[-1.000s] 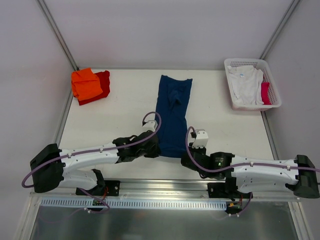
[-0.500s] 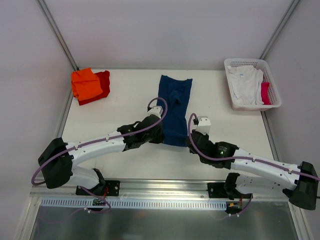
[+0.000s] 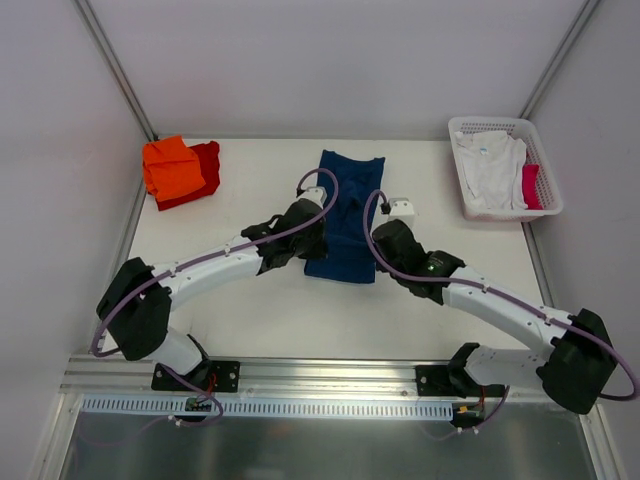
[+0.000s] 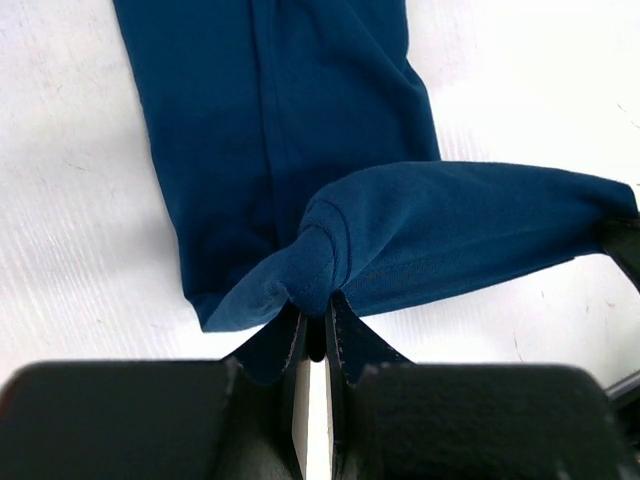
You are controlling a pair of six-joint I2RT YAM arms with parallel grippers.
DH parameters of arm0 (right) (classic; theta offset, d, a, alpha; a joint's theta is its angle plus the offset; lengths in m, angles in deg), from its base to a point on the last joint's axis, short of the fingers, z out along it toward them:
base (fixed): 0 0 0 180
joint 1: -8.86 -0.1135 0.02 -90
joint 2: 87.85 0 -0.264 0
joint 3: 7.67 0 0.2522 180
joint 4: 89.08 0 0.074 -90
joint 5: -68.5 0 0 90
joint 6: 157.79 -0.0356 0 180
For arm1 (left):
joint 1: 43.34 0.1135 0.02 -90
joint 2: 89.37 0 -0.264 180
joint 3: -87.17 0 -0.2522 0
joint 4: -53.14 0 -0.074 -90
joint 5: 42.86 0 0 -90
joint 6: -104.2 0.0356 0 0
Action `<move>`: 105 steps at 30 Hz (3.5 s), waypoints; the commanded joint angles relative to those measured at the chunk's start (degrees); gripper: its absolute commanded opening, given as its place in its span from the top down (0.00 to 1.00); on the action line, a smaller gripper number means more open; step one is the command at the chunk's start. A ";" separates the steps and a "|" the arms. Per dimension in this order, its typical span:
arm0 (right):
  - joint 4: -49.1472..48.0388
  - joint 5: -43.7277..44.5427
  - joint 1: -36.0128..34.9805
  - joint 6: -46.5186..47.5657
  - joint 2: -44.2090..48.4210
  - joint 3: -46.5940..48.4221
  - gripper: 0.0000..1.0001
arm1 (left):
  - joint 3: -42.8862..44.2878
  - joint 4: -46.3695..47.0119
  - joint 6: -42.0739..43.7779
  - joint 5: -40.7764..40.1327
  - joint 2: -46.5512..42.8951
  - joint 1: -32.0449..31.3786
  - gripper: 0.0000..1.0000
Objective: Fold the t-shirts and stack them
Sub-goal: Fold the folded rectangular tshirt in 1/3 of the way
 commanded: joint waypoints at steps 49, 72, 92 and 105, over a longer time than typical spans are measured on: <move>-8.57 -12.46 18.39 10.53 -34.44 22.93 0.70 | 24.47 1.52 12.01 13.70 30.26 15.93 0.40; -4.35 -12.72 14.00 10.45 -20.12 19.16 0.56 | 6.55 1.52 7.71 9.83 10.58 16.37 0.01; -7.34 -18.96 10.04 6.67 -32.85 22.14 1.00 | 0.39 3.89 1.03 12.20 16.46 16.37 0.01; -9.45 -20.90 10.13 6.23 -39.71 25.22 1.00 | -4.09 4.07 0.94 8.33 12.25 18.65 0.01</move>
